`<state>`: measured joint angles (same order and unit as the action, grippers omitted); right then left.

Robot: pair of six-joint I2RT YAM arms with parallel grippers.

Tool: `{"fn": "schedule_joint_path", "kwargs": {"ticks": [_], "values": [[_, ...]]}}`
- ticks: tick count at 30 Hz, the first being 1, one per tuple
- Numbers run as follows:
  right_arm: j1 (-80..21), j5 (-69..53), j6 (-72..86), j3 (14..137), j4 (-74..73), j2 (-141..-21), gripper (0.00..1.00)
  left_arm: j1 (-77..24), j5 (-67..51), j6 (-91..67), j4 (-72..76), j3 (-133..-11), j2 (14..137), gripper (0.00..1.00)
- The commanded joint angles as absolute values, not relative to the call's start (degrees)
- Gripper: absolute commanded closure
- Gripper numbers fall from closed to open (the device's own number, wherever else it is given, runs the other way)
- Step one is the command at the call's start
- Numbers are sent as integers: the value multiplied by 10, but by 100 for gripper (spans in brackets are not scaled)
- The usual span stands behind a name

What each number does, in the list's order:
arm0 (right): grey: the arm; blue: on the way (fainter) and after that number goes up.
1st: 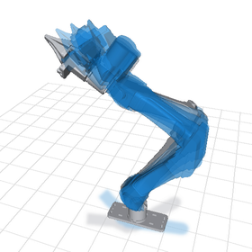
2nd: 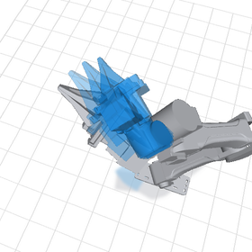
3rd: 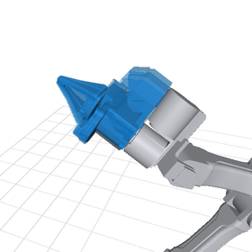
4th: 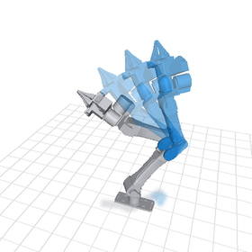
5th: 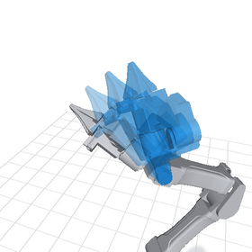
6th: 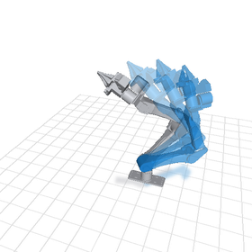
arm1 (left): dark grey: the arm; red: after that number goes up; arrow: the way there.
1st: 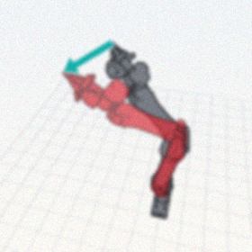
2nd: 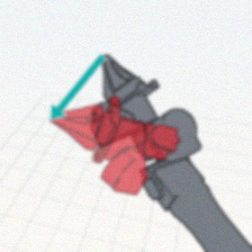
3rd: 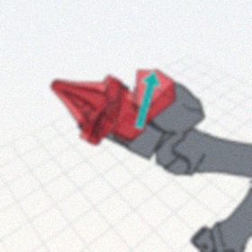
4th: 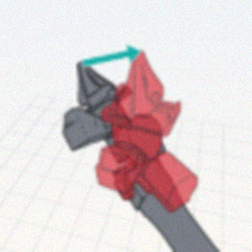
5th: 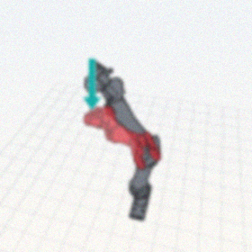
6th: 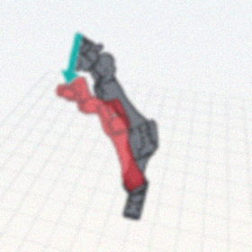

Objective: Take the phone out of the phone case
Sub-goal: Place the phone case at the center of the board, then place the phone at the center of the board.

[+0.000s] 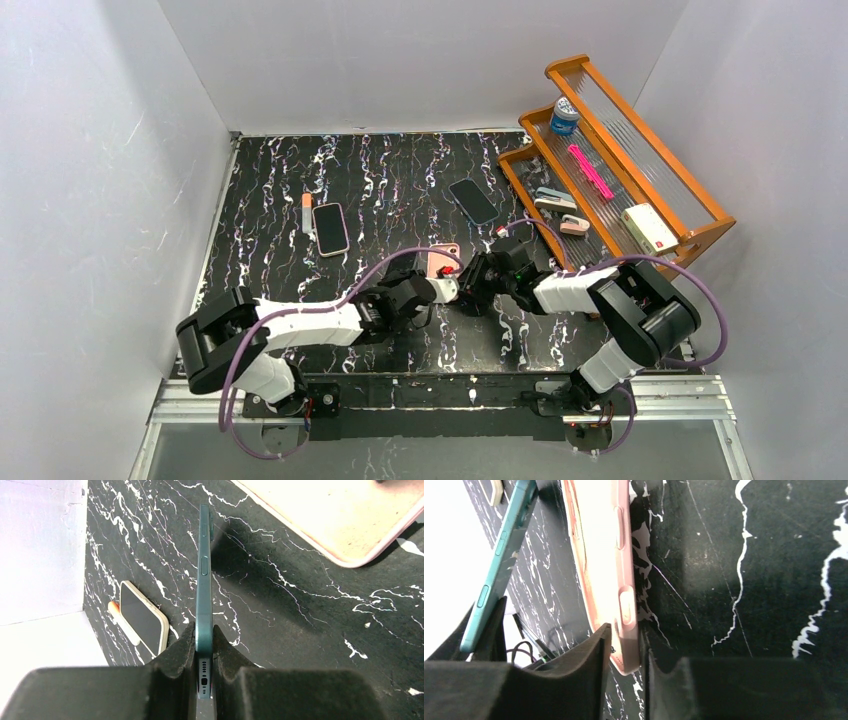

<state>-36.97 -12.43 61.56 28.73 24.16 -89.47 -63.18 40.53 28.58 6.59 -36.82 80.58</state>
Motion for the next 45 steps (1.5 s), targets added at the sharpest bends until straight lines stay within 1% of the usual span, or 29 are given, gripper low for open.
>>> {"fn": "schedule_joint_path", "kwargs": {"ticks": [1, 2, 4, 9, 12, 14, 16, 18, 25, 26, 30, 32, 33, 34, 37, 38, 39, 45], "values": [[-371, -131, 586, 298, 211, -886, 60, -644, 440, 289, 95, -367, 820, 100], [-371, -128, 583, 297, 207, -881, 58, -645, 438, 288, 97, -365, 826, 100], [-371, -117, 573, 295, 193, -868, 56, -646, 437, 290, 100, -364, 837, 99], [-370, -76, 552, 294, 151, -834, 48, -650, 434, 295, 104, -363, 859, 91], [-370, -54, 542, 295, 132, -819, 42, -652, 433, 292, 102, -361, 864, 82], [-368, -41, 535, 298, 119, -811, 40, -655, 430, 289, 97, -358, 865, 77], [-367, -30, 530, 300, 109, -804, 37, -660, 429, 284, 90, -358, 868, 70], [-366, -20, 525, 303, 102, -797, 36, -664, 429, 277, 81, -360, 875, 60], [-364, -5, 504, 307, 97, -774, 33, -679, 437, 252, 57, -370, 904, 45], [-364, -4, 500, 307, 98, -769, 30, -679, 438, 249, 54, -372, 904, 42], [-364, -7, 481, 317, 102, -766, 28, -679, 426, 225, 26, -387, 895, 32], [-364, -10, 472, 327, 98, -769, 23, -679, 413, 207, 7, -398, 890, 24], [-364, -13, 469, 330, 97, -770, 16, -680, 407, 197, 4, -405, 888, 22], [-364, -14, 466, 334, 98, -772, 3, -679, 398, 189, -17, -410, 886, 20], [-364, -12, 455, 339, 98, -775, 1, -679, 374, 168, -40, -423, 881, 14], [-364, -12, 451, 341, 98, -776, 1, -679, 368, 163, -46, -426, 880, 10], [-364, -13, 448, 344, 98, -778, 1, -679, 362, 159, -50, -428, 880, 2], [-364, -26, 433, 361, 96, -793, 2, -660, 352, 119, -83, -460, 878, 2]]}}
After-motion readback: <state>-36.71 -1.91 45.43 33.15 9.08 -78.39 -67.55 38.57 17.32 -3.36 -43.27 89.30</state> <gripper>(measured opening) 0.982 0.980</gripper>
